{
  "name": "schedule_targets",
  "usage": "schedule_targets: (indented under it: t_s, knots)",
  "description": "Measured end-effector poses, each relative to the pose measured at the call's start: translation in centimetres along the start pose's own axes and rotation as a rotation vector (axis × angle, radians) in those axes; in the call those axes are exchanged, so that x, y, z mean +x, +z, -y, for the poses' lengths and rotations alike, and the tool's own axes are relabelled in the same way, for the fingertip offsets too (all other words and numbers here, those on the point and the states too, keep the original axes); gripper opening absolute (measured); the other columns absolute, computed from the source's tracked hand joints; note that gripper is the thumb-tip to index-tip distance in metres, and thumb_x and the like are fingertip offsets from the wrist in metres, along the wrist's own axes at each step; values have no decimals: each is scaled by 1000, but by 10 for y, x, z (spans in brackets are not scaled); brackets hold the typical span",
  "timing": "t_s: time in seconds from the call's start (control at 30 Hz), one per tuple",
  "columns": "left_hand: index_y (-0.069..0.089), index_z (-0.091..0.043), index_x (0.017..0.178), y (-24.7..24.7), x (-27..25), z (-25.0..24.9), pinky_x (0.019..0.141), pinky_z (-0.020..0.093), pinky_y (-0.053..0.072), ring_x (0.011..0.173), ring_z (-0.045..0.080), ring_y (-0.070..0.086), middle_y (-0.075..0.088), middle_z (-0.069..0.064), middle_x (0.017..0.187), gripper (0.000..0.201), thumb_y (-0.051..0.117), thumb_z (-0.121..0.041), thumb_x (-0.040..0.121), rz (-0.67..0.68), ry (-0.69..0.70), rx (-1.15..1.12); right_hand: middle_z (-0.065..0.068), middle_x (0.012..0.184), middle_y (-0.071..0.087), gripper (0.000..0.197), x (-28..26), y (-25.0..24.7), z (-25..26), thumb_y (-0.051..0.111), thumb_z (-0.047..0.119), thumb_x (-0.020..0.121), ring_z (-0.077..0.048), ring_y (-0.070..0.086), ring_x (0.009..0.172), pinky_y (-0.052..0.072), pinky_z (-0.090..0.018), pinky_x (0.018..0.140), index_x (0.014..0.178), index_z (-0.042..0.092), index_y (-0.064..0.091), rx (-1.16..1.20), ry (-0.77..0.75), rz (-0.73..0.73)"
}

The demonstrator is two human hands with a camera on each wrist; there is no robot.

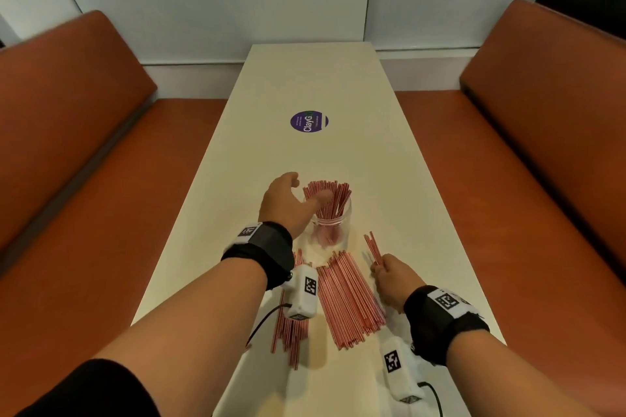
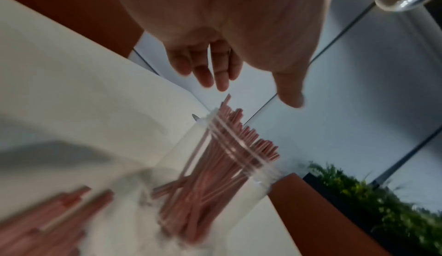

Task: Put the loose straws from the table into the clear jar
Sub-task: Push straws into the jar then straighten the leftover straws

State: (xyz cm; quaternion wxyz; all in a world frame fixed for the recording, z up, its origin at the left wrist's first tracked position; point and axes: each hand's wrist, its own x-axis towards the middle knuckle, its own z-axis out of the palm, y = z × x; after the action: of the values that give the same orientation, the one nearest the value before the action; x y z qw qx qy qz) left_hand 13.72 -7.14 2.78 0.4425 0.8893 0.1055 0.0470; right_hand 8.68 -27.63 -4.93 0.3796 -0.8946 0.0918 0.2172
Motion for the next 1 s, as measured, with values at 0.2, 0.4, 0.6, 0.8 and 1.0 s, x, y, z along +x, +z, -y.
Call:
schedule_targets:
  t_s: [0.2, 0.4, 0.6, 0.8, 1.0]
  knots:
    - [33, -16, 142, 7, 9, 10, 108, 37, 38, 132, 22, 43, 42, 4, 145, 110, 82, -62, 54, 332, -29, 94, 0, 70, 47, 25, -4, -51, 62, 31, 13, 100, -15, 45, 60, 44, -32, 62, 91, 18, 54, 613, -248, -116]
    - [51, -19, 121, 3, 3, 2, 83, 22, 38, 95, 9, 53, 59, -6, 109, 64, 84, -31, 68, 345, 78, 11, -2, 79, 60, 29, 6, -53, 129, 28, 4, 102, -16, 59, 76, 50, -27, 79, 90, 15, 53, 912, -513, -30]
    - [50, -27, 108, 0, 9, 8, 71, 13, 41, 90, 8, 58, 59, -11, 98, 53, 84, -29, 68, 369, 82, 11, -2, 86, 64, 30, 30, -26, 126, 30, 1, 100, -14, 62, 82, 49, -26, 76, 91, 17, 54, 813, -468, -5]
    - [51, -22, 123, 0, 11, 10, 86, 26, 48, 100, 12, 60, 63, -7, 111, 69, 83, -43, 66, 371, 59, 46, 0, 87, 66, 31, 41, -17, 119, 34, 1, 98, -13, 61, 85, 51, -33, 87, 91, 22, 56, 659, -458, -38]
    - [49, -20, 127, 0, 10, 7, 85, 23, 41, 110, 16, 59, 61, -4, 116, 66, 80, -38, 72, 373, 54, 82, 4, 92, 67, 26, 39, -17, 124, 41, 6, 98, -16, 62, 93, 52, -37, 91, 92, 27, 56, 632, -470, -94]
